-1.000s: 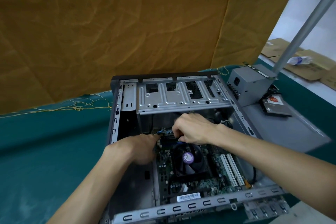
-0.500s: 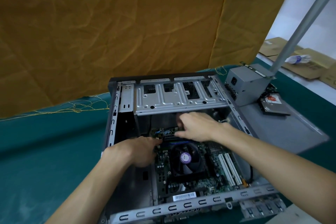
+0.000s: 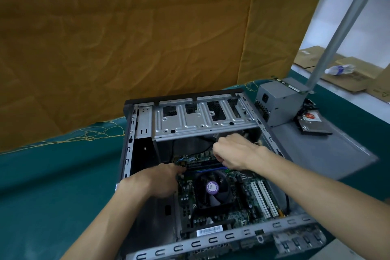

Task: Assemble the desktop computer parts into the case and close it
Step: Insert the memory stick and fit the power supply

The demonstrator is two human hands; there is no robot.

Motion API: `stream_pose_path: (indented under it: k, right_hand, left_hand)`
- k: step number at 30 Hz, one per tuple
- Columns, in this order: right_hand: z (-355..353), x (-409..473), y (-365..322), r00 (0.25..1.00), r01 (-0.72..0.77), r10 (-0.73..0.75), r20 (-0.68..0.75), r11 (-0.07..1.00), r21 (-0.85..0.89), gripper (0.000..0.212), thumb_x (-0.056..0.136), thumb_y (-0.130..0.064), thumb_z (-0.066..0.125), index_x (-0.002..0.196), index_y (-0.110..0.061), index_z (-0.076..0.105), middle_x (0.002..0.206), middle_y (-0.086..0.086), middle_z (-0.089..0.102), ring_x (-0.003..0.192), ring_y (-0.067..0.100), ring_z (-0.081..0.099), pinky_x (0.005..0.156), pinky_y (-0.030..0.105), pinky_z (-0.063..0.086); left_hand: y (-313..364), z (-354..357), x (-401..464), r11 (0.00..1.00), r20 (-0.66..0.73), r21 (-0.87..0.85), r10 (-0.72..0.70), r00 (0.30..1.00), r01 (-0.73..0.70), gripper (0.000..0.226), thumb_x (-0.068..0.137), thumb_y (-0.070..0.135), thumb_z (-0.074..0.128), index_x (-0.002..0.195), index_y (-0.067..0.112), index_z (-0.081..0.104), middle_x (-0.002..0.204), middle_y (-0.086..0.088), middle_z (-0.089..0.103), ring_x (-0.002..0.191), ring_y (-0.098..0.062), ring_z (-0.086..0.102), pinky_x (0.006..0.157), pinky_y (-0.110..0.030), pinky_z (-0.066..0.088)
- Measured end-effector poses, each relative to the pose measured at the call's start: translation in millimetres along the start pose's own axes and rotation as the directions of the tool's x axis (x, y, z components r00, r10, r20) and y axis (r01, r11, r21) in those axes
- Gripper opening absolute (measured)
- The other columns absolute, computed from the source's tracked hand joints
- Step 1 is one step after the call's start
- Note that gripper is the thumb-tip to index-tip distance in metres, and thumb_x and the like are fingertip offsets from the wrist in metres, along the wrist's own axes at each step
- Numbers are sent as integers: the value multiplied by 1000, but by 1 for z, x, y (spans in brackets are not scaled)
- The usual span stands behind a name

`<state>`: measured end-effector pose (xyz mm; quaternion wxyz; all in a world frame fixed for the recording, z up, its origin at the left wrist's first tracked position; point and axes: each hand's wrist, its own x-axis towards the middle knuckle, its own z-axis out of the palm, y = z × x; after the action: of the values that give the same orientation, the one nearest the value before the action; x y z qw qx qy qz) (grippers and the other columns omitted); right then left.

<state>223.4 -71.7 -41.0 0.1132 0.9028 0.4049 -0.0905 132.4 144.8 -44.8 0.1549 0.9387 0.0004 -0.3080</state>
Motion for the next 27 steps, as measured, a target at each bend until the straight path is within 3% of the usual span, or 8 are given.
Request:
stream_pose_path:
  k: [7, 15, 17, 18, 20, 23, 25, 27]
  right_hand:
    - [0, 1, 3, 1000, 0, 0, -6, 1000, -28, 31, 80, 4, 60, 63, -19, 47, 70, 3, 57, 68, 29, 57, 64, 35, 42]
    - [4, 5, -4, 1000, 11, -11, -3, 997, -80, 25, 77, 11, 59, 76, -15, 61, 76, 7, 63, 75, 32, 63, 64, 34, 38]
    - [4, 4, -1, 999, -49, 49, 18, 998, 27, 21, 82, 1, 66, 81, -19, 65, 85, 5, 69, 77, 26, 63, 67, 32, 41]
    - [3, 5, 1, 994, -100, 95, 48, 989, 112, 15, 86, -8, 72, 82, -22, 66, 86, 1, 69, 76, 22, 62, 68, 31, 44]
    - [2, 6, 5, 975, -217, 196, 109, 945, 245, 23, 89, -34, 76, 78, -21, 61, 76, -5, 64, 71, 18, 62, 65, 32, 48]
    - [4, 7, 10, 907, -400, 328, 264, 867, 298, 50, 92, -61, 64, 75, -15, 57, 68, -3, 55, 55, 14, 53, 53, 31, 41]
    - [7, 8, 11, 835, -506, 366, 411, 804, 312, 56, 91, -63, 64, 98, -7, 60, 85, 4, 62, 57, 16, 61, 51, 32, 49]
    - [7, 8, 9, 778, -592, 387, 495, 715, 372, 63, 91, -57, 69, 114, 0, 54, 92, 15, 66, 55, 22, 70, 45, 31, 56]
  left_hand:
    - [-3, 1, 4, 1000, 37, 5, -6, 999, 6, 78, 90, 3, 37, 156, 43, 30, 155, -3, 46, 132, -22, 54, 81, -22, 41]
    - [-3, 6, 10, 1000, 16, -28, -11, 1000, 11, 69, 92, 8, 38, 155, 38, 37, 155, -4, 46, 135, -23, 52, 91, -23, 43]
    - [-2, 3, 15, 990, -50, -141, -28, 998, 21, 46, 97, 16, 41, 138, 25, 60, 139, -7, 61, 120, -23, 62, 88, -25, 48]
    - [-3, 0, 19, 975, -101, -220, -54, 993, 30, 31, 99, 22, 44, 118, 19, 67, 121, -6, 69, 106, -21, 67, 80, -26, 51]
    - [-2, -2, 26, 938, -172, -341, -120, 978, 55, 25, 101, 34, 50, 87, 16, 61, 90, -2, 67, 82, -16, 65, 62, -26, 47]
    - [5, -4, 29, 891, -73, -431, -192, 979, 142, 39, 101, 48, 54, 87, 11, 58, 88, -8, 67, 81, -24, 72, 62, -32, 57]
    - [10, -3, 27, 860, 3, -469, -227, 974, 202, 46, 99, 51, 57, 97, 5, 57, 95, -15, 68, 80, -31, 75, 50, -37, 60]
    - [16, -3, 27, 859, 3, -458, -254, 967, 227, 46, 98, 49, 61, 96, 3, 57, 94, -17, 69, 77, -31, 75, 50, -39, 61]
